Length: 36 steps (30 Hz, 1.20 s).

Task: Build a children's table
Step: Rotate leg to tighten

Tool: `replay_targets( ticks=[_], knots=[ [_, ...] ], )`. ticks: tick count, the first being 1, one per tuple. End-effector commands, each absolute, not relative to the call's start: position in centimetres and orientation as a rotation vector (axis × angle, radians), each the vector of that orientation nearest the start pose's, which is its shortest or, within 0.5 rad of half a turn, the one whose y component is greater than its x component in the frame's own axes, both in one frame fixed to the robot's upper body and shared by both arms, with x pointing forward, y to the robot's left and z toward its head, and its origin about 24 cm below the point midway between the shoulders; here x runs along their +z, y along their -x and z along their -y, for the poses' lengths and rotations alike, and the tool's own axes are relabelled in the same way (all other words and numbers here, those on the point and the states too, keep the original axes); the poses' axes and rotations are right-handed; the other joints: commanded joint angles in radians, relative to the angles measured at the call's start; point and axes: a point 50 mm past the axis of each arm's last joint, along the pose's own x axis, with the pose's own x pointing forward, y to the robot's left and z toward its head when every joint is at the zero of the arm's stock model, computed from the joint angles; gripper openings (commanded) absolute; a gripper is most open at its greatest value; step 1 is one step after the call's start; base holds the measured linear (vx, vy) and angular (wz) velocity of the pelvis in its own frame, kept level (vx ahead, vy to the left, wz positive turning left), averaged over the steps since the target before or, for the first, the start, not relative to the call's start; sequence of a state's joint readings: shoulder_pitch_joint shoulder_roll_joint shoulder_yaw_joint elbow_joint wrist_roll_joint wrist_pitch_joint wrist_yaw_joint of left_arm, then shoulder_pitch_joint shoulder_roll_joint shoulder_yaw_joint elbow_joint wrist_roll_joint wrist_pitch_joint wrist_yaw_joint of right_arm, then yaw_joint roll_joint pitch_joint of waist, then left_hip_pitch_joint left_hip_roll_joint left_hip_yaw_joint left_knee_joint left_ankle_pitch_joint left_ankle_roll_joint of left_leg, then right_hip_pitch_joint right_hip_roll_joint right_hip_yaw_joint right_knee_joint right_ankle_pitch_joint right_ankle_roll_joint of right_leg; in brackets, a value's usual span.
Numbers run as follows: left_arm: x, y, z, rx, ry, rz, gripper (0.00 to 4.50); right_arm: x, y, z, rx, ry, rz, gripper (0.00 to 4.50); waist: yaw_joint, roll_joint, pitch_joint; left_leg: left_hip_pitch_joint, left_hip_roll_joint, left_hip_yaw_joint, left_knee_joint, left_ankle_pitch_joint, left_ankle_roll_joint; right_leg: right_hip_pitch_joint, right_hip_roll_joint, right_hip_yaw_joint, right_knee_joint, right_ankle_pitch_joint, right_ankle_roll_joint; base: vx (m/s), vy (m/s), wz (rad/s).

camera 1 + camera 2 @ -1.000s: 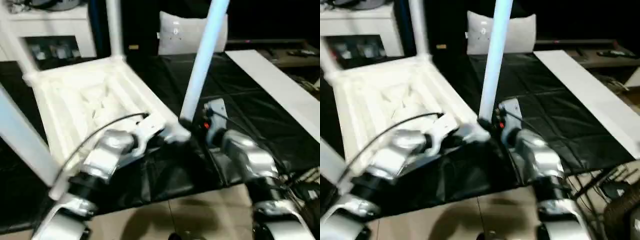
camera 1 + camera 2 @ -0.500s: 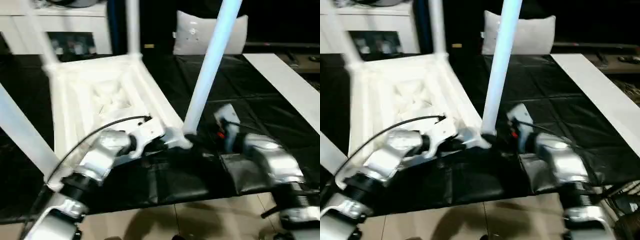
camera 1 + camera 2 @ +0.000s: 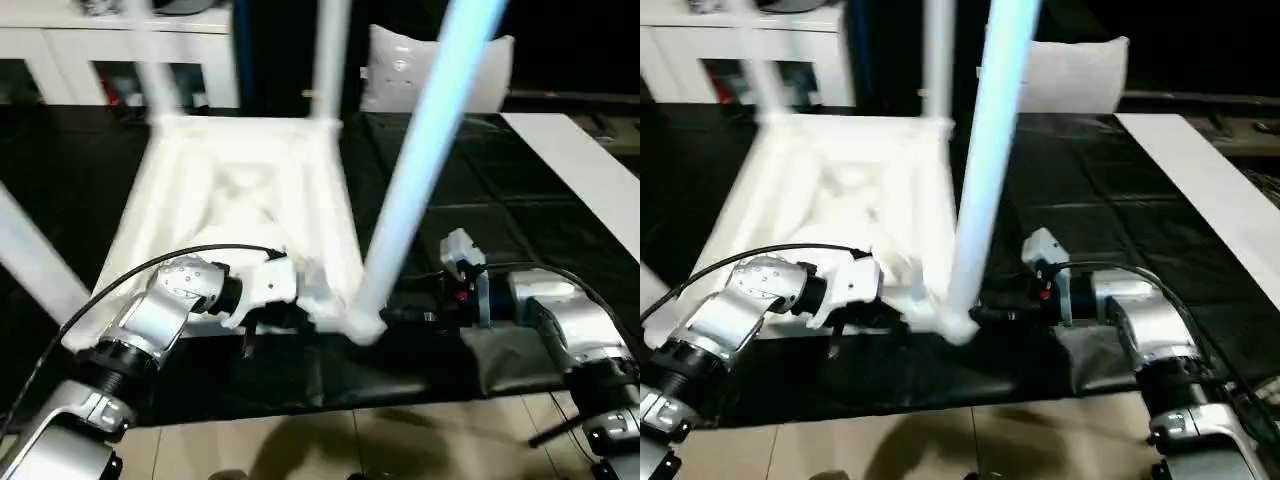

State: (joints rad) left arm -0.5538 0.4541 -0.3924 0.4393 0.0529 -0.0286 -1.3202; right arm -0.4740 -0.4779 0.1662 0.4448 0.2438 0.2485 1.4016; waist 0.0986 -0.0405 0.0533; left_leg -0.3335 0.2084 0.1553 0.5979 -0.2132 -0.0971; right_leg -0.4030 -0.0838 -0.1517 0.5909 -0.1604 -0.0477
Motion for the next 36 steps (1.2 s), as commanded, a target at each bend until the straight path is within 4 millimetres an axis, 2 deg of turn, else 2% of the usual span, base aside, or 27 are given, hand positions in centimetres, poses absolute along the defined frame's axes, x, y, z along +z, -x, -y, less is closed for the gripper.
replay_targets(
  ticks=[1,3,6,13,16,17,19,20,21,22,23,25,26,28,30,31,32,33,34,36],
  knots=[
    [6.5,-29.5,-11.5,-1.644,-0.685,-0.351,0.0,7.0,-29.6,17.2,1.43,0.081,-0.39,2.5,-0.007,0.001,-0.07,-0.006,0.036,0.007,-0.065,-0.104,0.073,0.063,-0.073,0.073,-0.067,-0.293,-0.142,0.0,0.0,0.0],
    [6.6,-29.5,-11.3,-1.663,-0.686,-0.342,0.0,7.0,-29.7,16.8,1.445,0.069,-0.384,2.33,-0.005,0.001,-0.07,-0.007,0.035,0.007,-0.065,-0.111,0.068,0.064,-0.074,0.072,-0.068,-0.3,-0.14,0.0,0.0,0.0],
    [6.6,-29.4,-11.2,-1.681,-0.683,-0.339,0.0,6.8,-29.6,16.4,1.476,0.052,-0.387,2.08,-0.005,-0.003,-0.069,-0.009,0.032,0.008,-0.065,-0.114,0.062,0.065,-0.075,0.071,-0.073,-0.344,-0.117,0.0,0.0,0.0],
    [6.5,-29.5,-11.4,-1.661,-0.663,-0.341,0.0,6.7,-29.1,16.3,1.493,0.025,-0.391,1.98,-0.005,-0.002,-0.07,-0.011,0.032,0.007,-0.064,-0.101,0.063,0.065,-0.073,0.071,-0.071,-0.333,-0.113,0.0,0.0,0.0],
    [6.4,-29.8,-11.2,-1.597,-0.615,-0.355,0.0,6.6,-28.9,16.0,1.47,0.002,-0.379,1.98,-0.004,-0.001,-0.07,-0.01,0.032,0.008,-0.065,-0.1,0.061,0.065,-0.073,0.071,-0.072,-0.333,-0.111,0.0,0.0,0.0],
    [6.4,-30.0,-10.8,-1.537,-0.575,-0.353,0.0,6.1,-28.9,15.4,1.417,-0.001,-0.395,1.98,-0.004,0.0,-0.069,-0.009,0.032,0.008,-0.065,-0.1,0.058,0.064,-0.073,0.072,-0.072,-0.334,-0.111,0.0,0.0,0.0],
    [6.3,-30.1,-10.3,-1.488,-0.548,-0.35,0.0,5.8,-29.0,14.9,1.365,0.01,-0.401,1.97,-0.007,-0.003,-0.065,-0.007,0.029,0.008,-0.066,-0.125,0.047,0.063,-0.073,0.069,-0.081,-0.393,-0.092,0.0,0.0,0.0],
    [6.3,-30.4,-9.0,-1.389,-0.484,-0.339,0.0,5.2,-29.7,13.7,1.227,0.023,-0.403,1.97,-0.009,-0.002,-0.063,-0.005,0.03,0.008,-0.067,-0.129,0.039,0.06,-0.074,0.069,-0.082,-0.408,-0.089,0.0,0.0,0.0],
    [6.3,-30.5,-8.4,-1.343,-0.455,-0.336,0.0,5.1,-30.2,12.9,1.139,0.016,-0.389,1.96,-0.017,-0.004,-0.058,-0.005,0.025,0.007,-0.067,-0.151,0.025,0.058,-0.072,0.062,-0.094,-0.469,-0.067,0.0,0.0,0.0],
    [6.3,-30.5,-8.1,-1.324,-0.444,-0.333,0.0,5.1,-30.5,12.6,1.1,0.006,-0.383,1.96,-0.022,-0.005,-0.059,-0.003,0.023,0.007,-0.065,-0.16,0.014,0.059,-0.073,0.059,-0.097,-0.501,-0.052,0.0,0.0,0.0],
    [6.5,-30.6,-7.4,-1.279,-0.417,-0.331,0.0,5.0,-31.0,12.0,1.016,-0.018,-0.378,1.95,-0.031,-0.008,-0.057,-0.007,0.014,0.004,-0.062,-0.177,0.008,0.059,-0.074,0.05,-0.108,-0.568,-0.016,0.0,0.0,0.0],
    [6.8,-31.1,-6.5,-1.195,-0.38,-0.32,0.0,4.9,-31.9,11.0,0.888,-0.044,-0.384,1.95,-0.062,-0.003,-0.06,-0.013,0.011,-0.004,-0.057,-0.212,-0.004,0.061,-0.072,0.032,-0.121,-0.61,0.024,0.0,0.0,0.0],
    [6.9,-31.4,-6.1,-1.156,-0.366,-0.316,0.0,4.9,-32.3,10.5,0.841,-0.051,-0.384,1.95,-0.072,-0.001,-0.06,-0.014,0.009,-0.005,-0.056,-0.218,-0.002,0.06,-0.07,0.03,-0.124,-0.609,0.027,0.0,0.0,0.0],
    [7.1,-31.9,-5.3,-1.08,-0.354,-0.308,0.0,5.1,-33.2,9.4,0.757,-0.101,-0.375,1.95,-0.096,0.004,-0.063,-0.012,0.012,-0.01,-0.057,-0.243,0.02,0.063,-0.07,0.018,-0.134,-0.573,0.02,0.0,0.0,0.0],
    [7.1,-32.1,-5.1,-1.048,-0.36,-0.309,0.0,5.2,-33.6,8.9,0.724,-0.112,-0.355,1.95,-0.101,0.002,-0.063,-0.007,0.006,-0.007,-0.053,-0.254,0.035,0.057,-0.07,0.015,-0.139,-0.57,0.018,0.0,0.0,0.0],
    [7.1,-32.1,-5.1,-1.046,-0.365,-0.31,0.0,5.3,-33.6,8.8,0.725,-0.11,-0.348,2.28,-0.101,0.003,-0.063,-0.005,0.007,-0.006,-0.054,-0.245,0.044,0.057,-0.073,0.019,-0.138,-0.552,0.009,0.0,0.0,0.0],
    [7.1,-32.1,-5.1,-1.047,-0.37,-0.309,0.0,5.4,-33.6,8.7,0.733,-0.121,-0.337,2.28,-0.1,0.004,-0.064,-0.008,0.01,-0.006,-0.056,-0.237,0.049,0.059,-0.074,0.022,-0.134,-0.532,0.002,0.0,0.0,0.0],
    [7.1,-32.1,-5.2,-1.045,-0.386,-0.306,0.0,5.8,-33.6,8.4,0.755,-0.164,-0.302,2.61,-0.098,-0.003,-0.065,-0.01,0.015,-0.007,-0.06,-0.222,0.058,0.06,-0.075,0.029,-0.125,-0.496,-0.015,0.0,0.0,0.0],
    [7.0,-32.1,-5.4,-1.039,-0.398,-0.309,0.0,6.0,-33.5,8.5,0.772,-0.183,-0.286,2.64,-0.097,-0.001,-0.067,-0.015,0.02,-0.009,-0.063,-0.203,0.062,0.062,-0.075,0.034,-0.114,-0.461,-0.034,0.0,0.0,0.0],
    [6.9,-32.1,-5.9,-1.024,-0.418,-0.31,0.0,6.1,-33.2,8.8,0.798,-0.181,-0.273,2.76,-0.092,-0.004,-0.07,-0.018,0.022,-0.006,-0.062,-0.166,0.071,0.062,-0.077,0.043,-0.104,-0.407,-0.06,0.0,0.0,0.0]
  ],
)
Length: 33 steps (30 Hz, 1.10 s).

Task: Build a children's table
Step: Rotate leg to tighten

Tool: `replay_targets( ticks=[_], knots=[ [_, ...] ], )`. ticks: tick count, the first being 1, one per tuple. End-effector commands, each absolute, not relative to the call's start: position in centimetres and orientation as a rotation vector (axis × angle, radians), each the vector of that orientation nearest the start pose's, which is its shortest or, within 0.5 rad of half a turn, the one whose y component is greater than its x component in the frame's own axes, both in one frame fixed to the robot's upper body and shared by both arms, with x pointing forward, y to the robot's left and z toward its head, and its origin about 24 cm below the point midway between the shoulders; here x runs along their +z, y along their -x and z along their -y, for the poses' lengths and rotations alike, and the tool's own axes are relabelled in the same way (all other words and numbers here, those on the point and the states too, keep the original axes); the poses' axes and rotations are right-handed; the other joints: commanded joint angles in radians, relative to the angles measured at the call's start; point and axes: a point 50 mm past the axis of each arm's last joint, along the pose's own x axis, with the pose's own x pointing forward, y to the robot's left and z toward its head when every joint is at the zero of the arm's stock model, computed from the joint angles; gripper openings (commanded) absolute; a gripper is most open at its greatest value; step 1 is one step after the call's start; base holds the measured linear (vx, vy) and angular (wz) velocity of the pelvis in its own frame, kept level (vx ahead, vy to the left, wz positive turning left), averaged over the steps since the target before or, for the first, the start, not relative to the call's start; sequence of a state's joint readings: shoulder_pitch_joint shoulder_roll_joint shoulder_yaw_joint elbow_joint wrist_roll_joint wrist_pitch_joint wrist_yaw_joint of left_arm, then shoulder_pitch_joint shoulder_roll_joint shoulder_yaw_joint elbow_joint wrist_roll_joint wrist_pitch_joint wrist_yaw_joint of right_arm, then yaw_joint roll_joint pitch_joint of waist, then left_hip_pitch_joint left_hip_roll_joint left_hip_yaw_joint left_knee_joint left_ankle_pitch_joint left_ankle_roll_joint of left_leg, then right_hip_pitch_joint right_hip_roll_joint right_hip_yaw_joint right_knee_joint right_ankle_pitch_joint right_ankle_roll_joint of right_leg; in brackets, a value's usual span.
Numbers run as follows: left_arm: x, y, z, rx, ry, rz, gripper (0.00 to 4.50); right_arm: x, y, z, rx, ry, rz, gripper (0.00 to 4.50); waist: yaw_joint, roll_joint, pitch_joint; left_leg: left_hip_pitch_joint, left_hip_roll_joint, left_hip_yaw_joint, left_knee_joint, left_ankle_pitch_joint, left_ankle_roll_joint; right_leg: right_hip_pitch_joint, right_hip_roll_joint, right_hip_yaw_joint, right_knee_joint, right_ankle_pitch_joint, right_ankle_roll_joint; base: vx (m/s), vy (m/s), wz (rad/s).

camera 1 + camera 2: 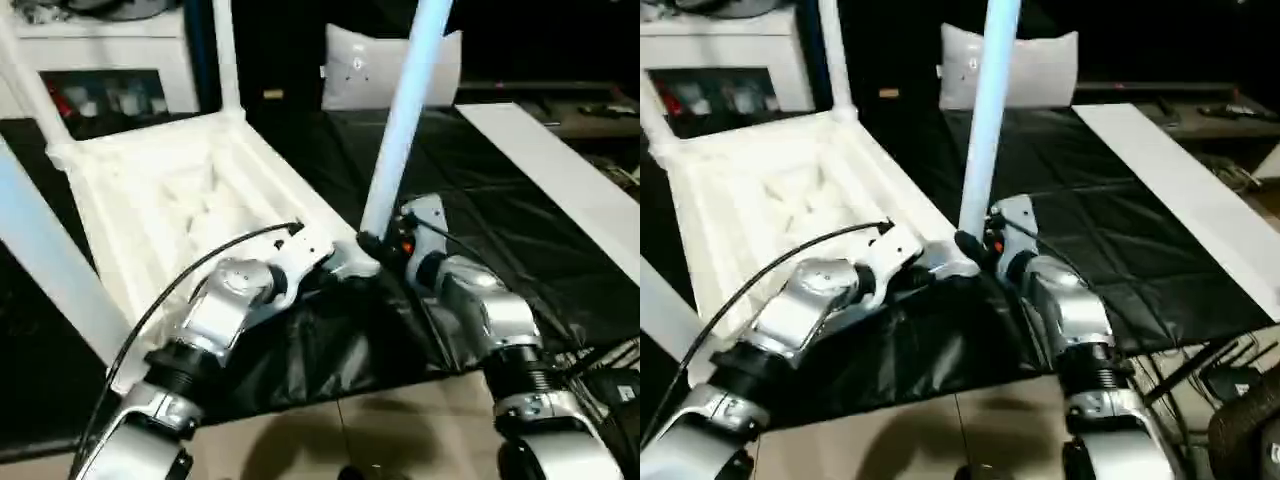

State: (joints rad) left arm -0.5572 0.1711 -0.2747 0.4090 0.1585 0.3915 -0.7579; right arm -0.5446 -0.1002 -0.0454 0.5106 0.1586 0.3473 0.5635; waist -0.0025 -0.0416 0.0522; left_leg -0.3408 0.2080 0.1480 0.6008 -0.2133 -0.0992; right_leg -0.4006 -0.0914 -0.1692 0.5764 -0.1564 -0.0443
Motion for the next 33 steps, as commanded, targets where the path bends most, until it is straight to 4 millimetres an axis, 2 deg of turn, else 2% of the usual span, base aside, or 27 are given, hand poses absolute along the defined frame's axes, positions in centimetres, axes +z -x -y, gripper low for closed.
replay_targets(
  ticks=[1,2,4,5,6,7,8,11,12,13,16,19,21,23,26,28,30,33],
  knots=[
    [6.9,-32.2,-6.2,-1.018,-0.432,-0.308,0.0,6.1,-33.1,9.2,0.806,-0.169,-0.267,2.89,0.013,-0.003,-0.07,-0.015,0.023,0.002,-0.065,-0.137,0.08,0.063,-0.07,0.065,-0.081,-0.375,-0.079,0.0,0.0,0.0],
    [6.8,-32.1,-6.5,-1.014,-0.444,-0.31,0.0,6.1,-32.9,9.8,0.814,-0.162,-0.26,3.03,0.016,-0.004,-0.072,-0.015,0.024,0.003,-0.065,-0.12,0.084,0.065,-0.07,0.067,-0.077,-0.355,-0.085,0.0,0.0,0.0],
    [6.7,-32.0,-6.9,-1.016,-0.459,-0.315,0.0,6.0,-32.7,10.9,0.824,-0.142,-0.25,3.15,0.027,-0.001,-0.076,-0.014,0.028,0.006,-0.063,-0.066,0.105,0.065,-0.07,0.074,-0.061,-0.259,-0.121,0.0,0.0,0.0],
    [6.6,-32.0,-7.0,-1.019,-0.462,-0.316,0.0,6.0,-32.6,11.2,0.827,-0.138,-0.249,3.22,0.027,-0.002,-0.076,-0.017,0.028,0.006,-0.063,-0.056,0.109,0.067,-0.069,0.075,-0.056,-0.239,-0.131,0.0,0.0,0.0],
    [6.5,-31.9,-7.4,-1.041,-0.474,-0.315,0.0,6.0,-32.4,12.3,0.846,-0.124,-0.242,3.22,0.034,0.0,-0.079,-0.017,0.027,0.005,-0.062,-0.033,0.116,0.071,-0.069,0.075,-0.053,-0.205,-0.141,0.0,0.0,0.0],
    [6.4,-31.7,-7.8,-1.065,-0.484,-0.318,0.0,6.2,-32.1,13.5,0.872,-0.117,-0.234,3.4,0.039,0.005,-0.079,-0.016,0.029,0.006,-0.061,-0.022,0.127,0.07,-0.068,0.077,-0.049,-0.176,-0.153,0.0,0.0,0.0],
    [6.3,-31.6,-8.0,-1.078,-0.49,-0.32,0.0,6.3,-32.0,13.9,0.885,-0.114,-0.232,3.53,0.041,0.004,-0.079,-0.015,0.029,0.009,-0.06,-0.021,0.134,0.069,-0.068,0.077,-0.05,-0.17,-0.153,0.0,0.0,0.0],
    [6.0,-31.1,-8.7,-1.167,-0.517,-0.327,0.0,6.6,-31.4,15.6,0.947,-0.078,-0.244,3.72,0.047,0.005,-0.074,-0.015,0.029,0.01,-0.063,-0.053,0.134,0.068,-0.069,0.075,-0.058,-0.221,-0.149,0.0,0.0,0.0],
    [5.8,-30.6,-9.2,-1.245,-0.541,-0.334,0.0,6.8,-31.0,16.7,0.994,-0.044,-0.266,3.97,0.05,0.004,-0.072,-0.014,0.029,0.01,-0.063,-0.076,0.124,0.067,-0.068,0.074,-0.064,-0.264,-0.134,0.0,0.0,0.0],
    [5.7,-30.3,-9.6,-1.288,-0.557,-0.341,0.0,6.9,-30.8,17.3,1.023,-0.024,-0.28,4.01,0.054,0.005,-0.071,-0.012,0.031,0.009,-0.065,-0.096,0.116,0.067,-0.069,0.074,-0.067,-0.293,-0.124,0.0,0.0,0.0],
    [5.8,-29.8,-10.2,-1.387,-0.589,-0.338,0.0,7.2,-30.3,18.3,1.098,0.018,-0.303,4.14,0.06,0.004,-0.068,-0.006,0.032,0.011,-0.067,-0.127,0.096,0.061,-0.067,0.076,-0.071,-0.328,-0.122,0.0,0.0,0.0],
    [5.9,-29.4,-10.6,-1.474,-0.62,-0.354,0.0,7.3,-29.7,18.6,1.207,0.05,-0.337,4.14,0.065,0.004,-0.068,-0.006,0.033,0.01,-0.067,-0.126,0.09,0.061,-0.068,0.077,-0.07,-0.329,-0.123,0.0,0.0,0.0],
    [6.0,-29.1,-11.0,-1.555,-0.662,-0.371,0.0,7.3,-29.4,18.5,1.282,0.069,-0.364,3.78,0.068,0.004,-0.069,-0.006,0.035,0.01,-0.067,-0.122,0.093,0.061,-0.068,0.078,-0.065,-0.312,-0.133,0.0,0.0,0.0],
    [6.2,-28.9,-11.1,-1.608,-0.685,-0.377,0.0,7.3,-29.2,18.4,1.326,0.074,-0.376,3.75,0.072,0.006,-0.071,-0.005,0.037,0.011,-0.067,-0.111,0.092,0.06,-0.068,0.081,-0.06,-0.287,-0.146,0.0,0.0,0.0],
    [6.3,-28.7,-11.3,-1.672,-0.718,-0.387,0.0,7.3,-29.1,17.9,1.38,0.07,-0.376,3.41,0.084,0.004,-0.072,-0.004,0.039,0.013,-0.066,-0.093,0.091,0.06,-0.069,0.084,-0.054,-0.261,-0.159,0.0,0.0,0.0],
    [6.4,-28.6,-11.3,-1.698,-0.731,-0.386,0.0,7.3,-29.0,17.6,1.4,0.061,-0.373,3.29,0.094,0.004,-0.072,0.001,0.04,0.016,-0.066,-0.089,0.085,0.056,-0.069,0.086,-0.052,-0.251,-0.165,0.0,0.0,0.0],
    [6.5,-28.6,-11.1,-1.714,-0.74,-0.379,0.0,7.3,-28.9,17.2,1.423,0.043,-0.371,3.09,0.095,0.003,-0.072,-0.004,0.04,0.016,-0.067,-0.093,0.079,0.06,-0.069,0.087,-0.05,-0.262,-0.161,0.0,0.0,0.0],
    [6.6,-28.7,-10.8,-1.723,-0.736,-0.369,0.0,7.0,-28.8,16.7,1.458,0.008,-0.38,2.9,0.095,0.002,-0.072,-0.005,0.038,0.015,-0.067,-0.101,0.069,0.061,-0.07,0.087,-0.053,-0.287,-0.145,0.0,0.0,0.0]
  ],
)
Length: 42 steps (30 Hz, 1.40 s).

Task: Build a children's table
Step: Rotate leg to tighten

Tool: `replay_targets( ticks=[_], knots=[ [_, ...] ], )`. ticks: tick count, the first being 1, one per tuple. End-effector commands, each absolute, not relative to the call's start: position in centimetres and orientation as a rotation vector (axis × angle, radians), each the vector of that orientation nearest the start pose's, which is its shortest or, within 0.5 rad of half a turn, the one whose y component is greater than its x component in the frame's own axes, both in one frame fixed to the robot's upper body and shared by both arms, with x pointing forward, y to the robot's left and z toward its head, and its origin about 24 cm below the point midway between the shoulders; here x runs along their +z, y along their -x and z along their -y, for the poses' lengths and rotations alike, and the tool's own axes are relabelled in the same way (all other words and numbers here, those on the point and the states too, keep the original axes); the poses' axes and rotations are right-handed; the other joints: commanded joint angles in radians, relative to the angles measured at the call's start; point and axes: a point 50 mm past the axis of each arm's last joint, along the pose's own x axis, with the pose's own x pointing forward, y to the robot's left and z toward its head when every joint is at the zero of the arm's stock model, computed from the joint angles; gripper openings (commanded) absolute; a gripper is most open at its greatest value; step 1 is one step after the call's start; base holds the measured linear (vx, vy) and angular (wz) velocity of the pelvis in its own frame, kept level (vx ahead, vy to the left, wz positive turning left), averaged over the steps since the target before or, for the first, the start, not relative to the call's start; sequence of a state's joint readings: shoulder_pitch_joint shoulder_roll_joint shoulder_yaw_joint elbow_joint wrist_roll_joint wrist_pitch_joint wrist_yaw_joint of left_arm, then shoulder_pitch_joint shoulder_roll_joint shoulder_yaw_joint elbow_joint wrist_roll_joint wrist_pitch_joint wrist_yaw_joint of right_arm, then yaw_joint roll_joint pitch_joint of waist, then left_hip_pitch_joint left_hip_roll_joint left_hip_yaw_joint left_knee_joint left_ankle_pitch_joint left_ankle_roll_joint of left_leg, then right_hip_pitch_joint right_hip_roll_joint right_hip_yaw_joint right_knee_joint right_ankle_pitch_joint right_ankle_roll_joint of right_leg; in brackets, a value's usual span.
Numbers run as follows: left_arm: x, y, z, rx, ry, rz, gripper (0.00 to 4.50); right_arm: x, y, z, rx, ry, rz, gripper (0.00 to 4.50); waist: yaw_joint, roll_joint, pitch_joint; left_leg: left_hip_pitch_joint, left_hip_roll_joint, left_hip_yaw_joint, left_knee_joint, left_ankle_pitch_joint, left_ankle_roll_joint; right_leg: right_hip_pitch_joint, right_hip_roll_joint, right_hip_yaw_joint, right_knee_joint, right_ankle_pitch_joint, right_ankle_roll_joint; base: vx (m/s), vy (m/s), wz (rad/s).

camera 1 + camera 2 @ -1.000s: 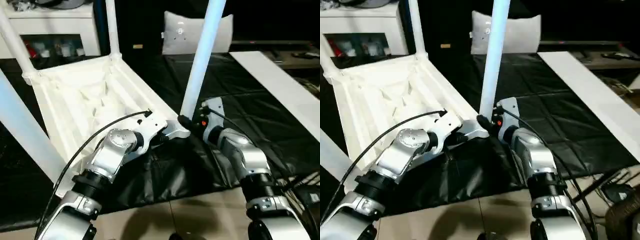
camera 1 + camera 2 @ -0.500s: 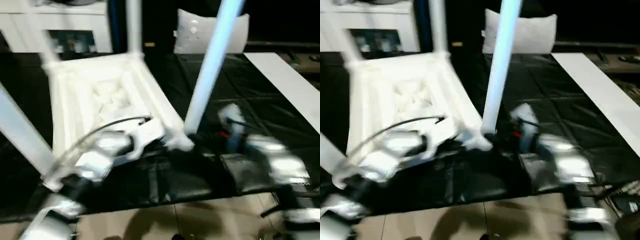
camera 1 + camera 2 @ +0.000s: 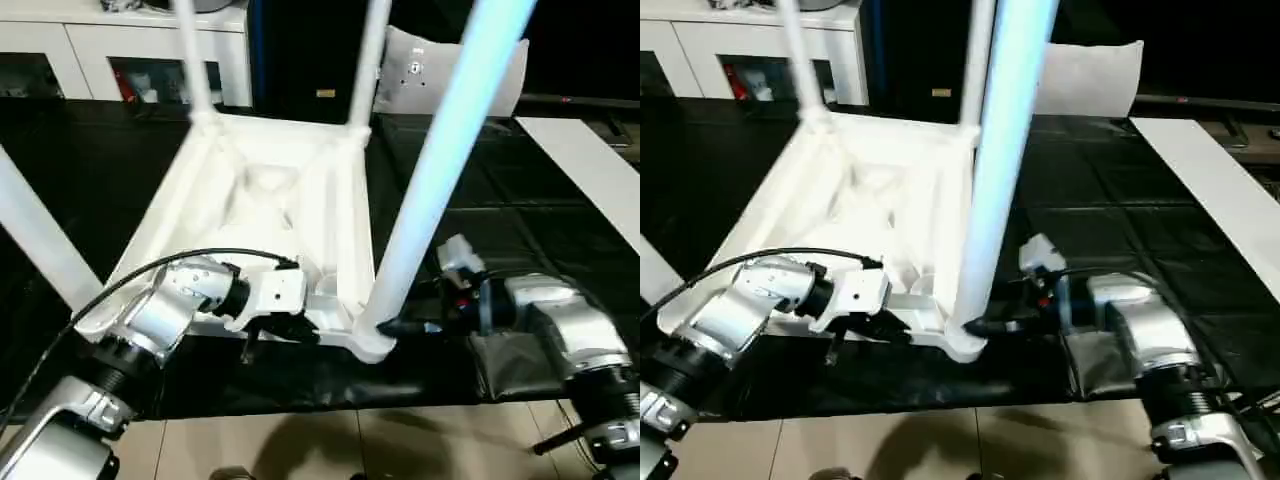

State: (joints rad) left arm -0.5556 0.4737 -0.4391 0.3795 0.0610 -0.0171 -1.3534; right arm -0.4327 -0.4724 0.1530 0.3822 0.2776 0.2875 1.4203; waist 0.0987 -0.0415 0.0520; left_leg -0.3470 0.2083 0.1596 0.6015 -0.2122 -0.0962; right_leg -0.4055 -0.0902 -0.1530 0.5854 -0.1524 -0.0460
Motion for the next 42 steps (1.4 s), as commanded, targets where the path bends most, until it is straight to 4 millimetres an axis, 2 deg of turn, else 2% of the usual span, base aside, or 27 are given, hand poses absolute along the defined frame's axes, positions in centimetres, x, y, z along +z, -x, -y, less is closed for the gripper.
replay_targets(
  ticks=[1,7,10,14,17,19,20,21,22,23,24,25,27,28,29,31,34,37,40,42],
  knots=[
    [6.6,-28.7,-10.8,-1.724,-0.735,-0.368,0.0,6.9,-28.7,16.6,1.465,0.002,-0.383,2.83,-0.006,0.002,-0.072,0.001,0.039,0.003,-0.068,-0.1,0.063,0.065,-0.071,0.071,-0.06,-0.289,-0.144,0.0,0.0,0.0],
    [6.6,-28.8,-10.9,-1.727,-0.729,-0.368,0.0,6.7,-28.6,16.3,1.486,-0.012,-0.392,2.27,-0.004,0.002,-0.073,-0.001,0.037,0.003,-0.067,-0.088,0.06,0.066,-0.071,0.072,-0.058,-0.276,-0.145,0.0,0.0,0.0],
    [6.6,-28.8,-10.9,-1.708,-0.707,-0.363,0.0,6.8,-28.4,16.2,1.489,-0.022,-0.391,2.16,-0.005,0.001,-0.072,-0.001,0.036,0.004,-0.066,-0.091,0.059,0.066,-0.07,0.072,-0.059,-0.281,-0.142,0.0,0.0,0.0],
    [6.6,-28.9,-9.5,-1.573,-0.544,-0.358,0.0,6.9,-28.4,15.1,1.405,-0.093,-0.385,2.12,-0.008,0.002,-0.07,-0.001,0.038,0.003,-0.068,-0.099,0.045,0.067,-0.07,0.073,-0.058,-0.305,-0.134,0.0,0.0,0.0],
    [6.6,-29.3,-8.6,-1.478,-0.484,-0.343,0.0,6.8,-28.7,14.2,1.344,-0.112,-0.386,2.12,-0.011,-0.001,-0.061,0.004,0.026,0.005,-0.067,-0.155,0.035,0.062,-0.071,0.066,-0.083,-0.446,-0.087,0.0,0.0,0.0],
    [6.7,-29.6,-7.9,-1.413,-0.433,-0.33,0.0,6.6,-28.9,13.4,1.288,-0.117,-0.389,2.12,-0.026,-0.005,-0.056,0.006,0.018,0.003,-0.063,-0.194,0.022,0.059,-0.068,0.054,-0.103,-0.57,-0.026,0.0,0.0,0.0],
    [6.9,-29.8,-7.4,-1.364,-0.412,-0.325,0.0,6.3,-29.3,12.7,1.232,-0.122,-0.397,2.11,-0.03,-0.006,-0.057,0.004,0.014,0.002,-0.062,-0.2,0.02,0.061,-0.068,0.048,-0.109,-0.596,-0.008,0.0,0.0,0.0],
    [6.9,-30.0,-7.2,-1.341,-0.404,-0.322,0.0,6.2,-29.5,12.4,1.202,-0.127,-0.4,2.11,-0.041,-0.009,-0.057,-0.001,0.01,0.0,-0.06,-0.204,0.016,0.062,-0.066,0.042,-0.114,-0.621,0.02,0.0,0.0,0.0],
    [7.2,-30.7,-6.3,-1.245,-0.376,-0.313,0.0,5.8,-30.6,11.0,1.056,-0.155,-0.415,2.11,-0.047,-0.008,-0.057,-0.001,0.008,-0.001,-0.058,-0.208,0.016,0.062,-0.065,0.038,-0.118,-0.632,0.033,0.0,0.0,0.0],
    [7.2,-30.7,-6.3,-1.245,-0.376,-0.313,0.0,5.8,-30.6,11.0,1.056,-0.155,-0.415,2.1,-0.068,-0.007,-0.058,-0.008,0.007,-0.005,-0.056,-0.213,0.003,0.061,-0.064,0.027,-0.12,-0.638,0.043,0.0,0.0,0.0],
    [7.4,-31.1,-5.8,-1.191,-0.367,-0.311,0.0,5.6,-31.5,10.1,0.943,-0.173,-0.424,2.1,-0.082,-0.003,-0.063,-0.016,0.006,-0.013,-0.054,-0.229,0.003,0.074,-0.067,0.017,-0.125,-0.644,0.067,0.0,0.0,0.0],
    [7.4,-31.3,-5.7,-1.169,-0.365,-0.311,0.0,5.5,-31.9,9.8,0.896,-0.177,-0.427,2.1,-0.101,0.007,-0.063,-0.014,0.012,-0.017,-0.057,-0.236,0.009,0.07,-0.068,0.013,-0.128,-0.608,0.054,0.0,0.0,0.0],
    [7.6,-31.9,-5.2,-1.095,-0.386,-0.312,0.0,5.2,-33.2,9.0,0.744,-0.21,-0.434,2.1,-0.123,0.011,-0.068,-0.023,0.019,-0.03,-0.059,-0.262,0.01,0.082,-0.071,0.003,-0.126,-0.555,0.041,0.0,0.0,0.0],
    [7.6,-32.0,-5.2,-1.09,-0.388,-0.312,0.0,5.2,-33.2,9.0,0.736,-0.213,-0.434,2.1,-0.129,0.012,-0.068,-0.015,0.019,-0.027,-0.059,-0.262,0.017,0.074,-0.073,0.006,-0.127,-0.525,0.019,0.0,0.0,0.0],
    [7.6,-32.1,-5.1,-1.071,-0.4,-0.313,0.0,5.3,-33.5,8.8,0.727,-0.209,-0.419,2.43,-0.129,0.011,-0.071,-0.013,0.016,-0.026,-0.057,-0.252,0.02,0.074,-0.072,0.006,-0.127,-0.507,0.008,0.0,0.0,0.0],
    [7.6,-32.1,-5.0,-1.06,-0.413,-0.318,0.0,5.9,-33.7,8.5,0.738,-0.184,-0.361,2.76,-0.127,0.009,-0.068,-0.01,0.019,-0.019,-0.06,-0.227,0.043,0.067,-0.073,0.022,-0.117,-0.45,-0.042,0.0,0.0,0.0],
    [7.4,-32.1,-5.7,-1.054,-0.441,-0.329,0.0,6.6,-33.5,9.1,0.78,-0.184,-0.307,2.95,-0.118,0.006,-0.073,-0.014,0.024,-0.016,-0.064,-0.159,0.069,0.072,-0.072,0.039,-0.096,-0.357,-0.093,0.0,0.0,0.0],
    [7.2,-32.1,-6.4,-1.068,-0.467,-0.324,0.0,6.3,-33.1,10.3,0.819,-0.145,-0.3,3.22,-0.1,0.006,-0.076,-0.01,0.027,-0.011,-0.062,-0.112,0.092,0.07,-0.073,0.047,-0.086,-0.308,-0.119,0.0,0.0,0.0],
    [6.9,-32.0,-7.3,-1.111,-0.488,-0.325,0.0,6.3,-32.5,12.1,0.873,-0.118,-0.29,3.58,-0.084,0.005,-0.078,-0.014,0.028,-0.008,-0.062,-0.064,0.11,0.075,-0.072,0.05,-0.076,-0.247,-0.133,0.0,0.0,0.0],
    [6.6,-31.9,-7.9,-1.139,-0.501,-0.334,0.0,6.5,-32.1,13.1,0.926,-0.096,-0.28,3.77,-0.079,0.004,-0.078,-0.014,0.029,-0.006,-0.061,-0.061,0.118,0.074,-0.071,0.052,-0.071,-0.231,-0.141,0.0,0.0,0.0]
  ],
)
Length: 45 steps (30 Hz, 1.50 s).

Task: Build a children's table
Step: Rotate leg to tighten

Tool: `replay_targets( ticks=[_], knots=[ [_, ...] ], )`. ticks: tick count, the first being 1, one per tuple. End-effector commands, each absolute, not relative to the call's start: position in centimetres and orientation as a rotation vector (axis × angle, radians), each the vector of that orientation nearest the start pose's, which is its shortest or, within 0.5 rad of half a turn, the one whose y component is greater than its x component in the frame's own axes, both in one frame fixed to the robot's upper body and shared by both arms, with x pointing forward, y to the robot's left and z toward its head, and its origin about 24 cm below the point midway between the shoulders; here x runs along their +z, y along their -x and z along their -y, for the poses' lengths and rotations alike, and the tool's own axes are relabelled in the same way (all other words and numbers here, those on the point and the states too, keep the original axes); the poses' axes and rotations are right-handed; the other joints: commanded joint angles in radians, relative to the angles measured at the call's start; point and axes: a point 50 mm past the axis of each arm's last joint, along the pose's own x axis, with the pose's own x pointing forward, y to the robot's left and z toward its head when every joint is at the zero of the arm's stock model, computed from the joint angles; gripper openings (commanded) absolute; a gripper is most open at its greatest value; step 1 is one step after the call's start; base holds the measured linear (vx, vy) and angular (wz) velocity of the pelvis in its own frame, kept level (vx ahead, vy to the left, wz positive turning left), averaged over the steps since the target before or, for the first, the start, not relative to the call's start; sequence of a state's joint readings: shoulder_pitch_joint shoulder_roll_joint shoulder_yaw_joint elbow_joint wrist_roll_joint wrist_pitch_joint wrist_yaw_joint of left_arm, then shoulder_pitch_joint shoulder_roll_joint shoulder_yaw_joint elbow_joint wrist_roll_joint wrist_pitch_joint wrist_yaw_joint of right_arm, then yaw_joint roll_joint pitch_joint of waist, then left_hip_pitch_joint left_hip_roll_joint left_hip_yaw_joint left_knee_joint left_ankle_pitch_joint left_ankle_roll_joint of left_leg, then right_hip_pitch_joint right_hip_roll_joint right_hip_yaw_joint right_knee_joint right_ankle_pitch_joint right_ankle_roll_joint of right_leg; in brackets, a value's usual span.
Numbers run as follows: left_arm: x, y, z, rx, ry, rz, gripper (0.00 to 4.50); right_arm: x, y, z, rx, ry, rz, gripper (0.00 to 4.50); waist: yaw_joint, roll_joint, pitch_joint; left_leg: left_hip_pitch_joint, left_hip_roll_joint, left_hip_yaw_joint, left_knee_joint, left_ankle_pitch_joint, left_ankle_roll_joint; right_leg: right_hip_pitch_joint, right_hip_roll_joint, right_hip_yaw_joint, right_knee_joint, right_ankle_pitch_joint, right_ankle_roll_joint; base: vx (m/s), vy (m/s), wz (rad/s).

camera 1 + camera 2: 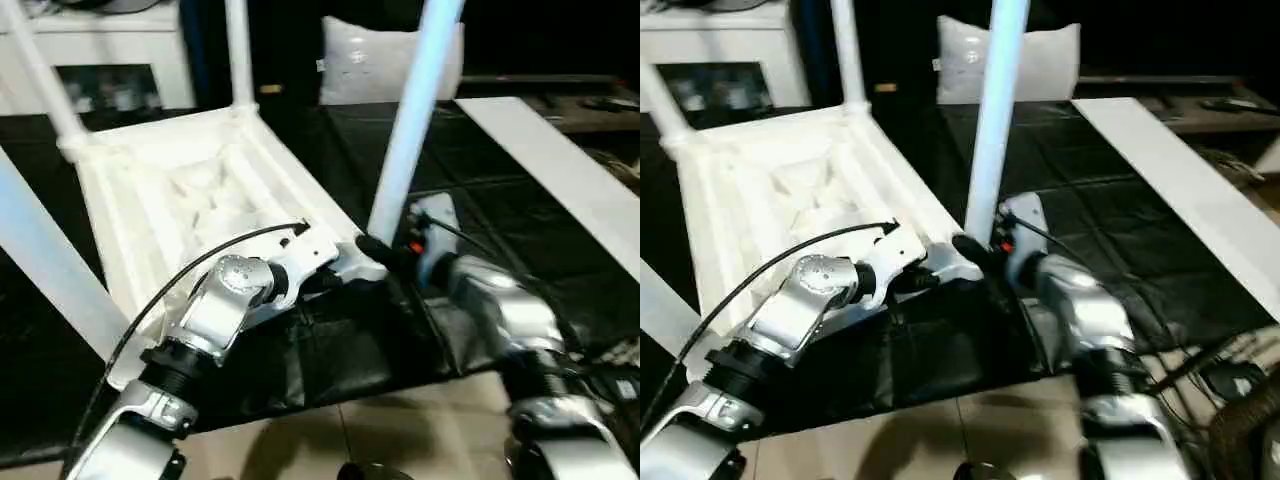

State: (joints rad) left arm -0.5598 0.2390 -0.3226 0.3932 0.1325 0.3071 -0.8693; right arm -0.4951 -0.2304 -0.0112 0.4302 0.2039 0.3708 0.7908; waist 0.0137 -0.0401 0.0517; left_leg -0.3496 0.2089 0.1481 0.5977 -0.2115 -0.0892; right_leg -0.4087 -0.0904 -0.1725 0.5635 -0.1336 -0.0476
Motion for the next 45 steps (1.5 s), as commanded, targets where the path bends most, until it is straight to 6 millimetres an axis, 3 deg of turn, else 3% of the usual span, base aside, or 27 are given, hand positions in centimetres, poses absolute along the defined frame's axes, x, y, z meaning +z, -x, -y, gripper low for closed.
replay_targets(
  ticks=[1,5,9,14,21,25,28,30,38,40,43,44,45],
  knots=[
    [6.4,-31.7,-8.4,-1.174,-0.518,-0.337,0.0,6.6,-31.6,13.8,0.976,-0.069,-0.277,3.86,0.013,0.003,-0.075,-0.007,0.029,0.006,-0.059,-0.071,0.11,0.076,-0.07,0.07,-0.055,-0.268,-0.134,0.0,0.0,0.0],
    [6.0,-30.8,-9.7,-1.295,-0.564,-0.361,0.0,7.3,-30.6,16.0,1.101,0.005,-0.284,4.13,0.031,0.002,-0.071,0.002,0.032,0.009,-0.062,-0.12,0.097,0.069,-0.072,0.072,-0.064,-0.345,-0.113,0.0,0.0,0.0],
    [6.0,-29.8,-11.3,-1.469,-0.631,-0.365,0.0,7.8,-30.1,17.7,1.223,0.092,-0.314,4.13,0.04,0.001,-0.069,0.002,0.033,0.008,-0.064,-0.139,0.08,0.068,-0.073,0.073,-0.066,-0.385,-0.103,0.0,0.0,0.0],
    [6.1,-29.1,-12.1,-1.598,-0.687,-0.394,0.0,7.6,-29.6,17.9,1.329,0.13,-0.364,4.13,0.049,-0.003,-0.07,0.004,0.034,0.01,-0.065,-0.136,0.072,0.067,-0.072,0.076,-0.061,-0.374,-0.115,0.0,0.0,0.0],
    [6.5,-28.9,-11.9,-1.706,-0.729,-0.404,0.0,7.1,-29.4,16.7,1.416,0.103,-0.374,3.42,0.062,-0.003,-0.071,0.003,0.034,0.014,-0.063,-0.117,0.066,0.065,-0.071,0.084,-0.052,-0.356,-0.131,0.0,0.0,0.0],
    [6.6,-29.0,-11.7,-1.719,-0.728,-0.4,0.0,7.0,-29.4,16.4,1.439,0.086,-0.375,2.98,0.072,-0.001,-0.07,0.008,0.035,0.015,-0.064,-0.134,0.051,0.062,-0.071,0.085,-0.052,-0.377,-0.124,0.0,0.0,0.0],
    [6.6,-29.1,-11.7,-1.727,-0.727,-0.398,0.0,6.9,-29.3,16.2,1.451,0.081,-0.374,2.83,0.07,-0.003,-0.07,0.005,0.033,0.013,-0.065,-0.148,0.041,0.065,-0.07,0.084,-0.056,-0.41,-0.104,0.0,0.0,0.0],
    [6.6,-29.1,-11.6,-1.73,-0.722,-0.399,0.0,6.8,-29.2,16.0,1.464,0.06,-0.376,2.48,0.069,-0.005,-0.069,0.004,0.032,0.013,-0.065,-0.147,0.041,0.065,-0.07,0.084,-0.057,-0.418,-0.097,0.0,0.0,0.0],
    [6.5,-29.3,-11.3,-1.664,-0.634,-0.369,0.0,6.8,-28.8,15.7,1.475,0.011,-0.364,2.08,0.07,-0.006,-0.07,0.004,0.031,0.015,-0.064,-0.133,0.046,0.064,-0.068,0.084,-0.057,-0.413,-0.097,0.0,0.0,0.0],
    [6.7,-29.7,-10.6,-1.584,-0.519,-0.355,0.0,6.7,-28.8,15.2,1.429,-0.015,-0.36,1.99,0.071,-0.005,-0.068,0.006,0.031,0.016,-0.064,-0.139,0.042,0.063,-0.069,0.084,-0.06,-0.428,-0.092,0.0,0.0,0.0],
    [6.5,-29.9,-10.1,-1.521,-0.485,-0.364,0.0,6.5,-29.2,14.6,1.351,-0.013,-0.368,1.98,0.064,-0.006,-0.063,0.006,0.027,0.014,-0.065,-0.168,0.03,0.061,-0.068,0.077,-0.071,-0.498,-0.066,0.0,0.0,0.0],
    [6.3,-30.1,-8.9,-1.422,-0.434,-0.363,0.0,6.2,-30.4,13.4,1.182,-0.04,-0.377,1.97,0.06,-0.004,-0.061,0.008,0.026,0.014,-0.065,-0.181,0.023,0.06,-0.068,0.075,-0.074,-0.522,-0.057,0.0,0.0,0.0],
    [6.3,-30.2,-8.5,-1.393,-0.42,-0.363,0.0,6.1,-30.7,13.0,1.131,-0.052,-0.382,1.97,0.051,-0.008,-0.056,0.01,0.018,0.013,-0.061,-0.209,0.007,0.056,-0.066,0.064,-0.089,-0.59,-0.028,0.0,0.0,0.0]
  ],
)
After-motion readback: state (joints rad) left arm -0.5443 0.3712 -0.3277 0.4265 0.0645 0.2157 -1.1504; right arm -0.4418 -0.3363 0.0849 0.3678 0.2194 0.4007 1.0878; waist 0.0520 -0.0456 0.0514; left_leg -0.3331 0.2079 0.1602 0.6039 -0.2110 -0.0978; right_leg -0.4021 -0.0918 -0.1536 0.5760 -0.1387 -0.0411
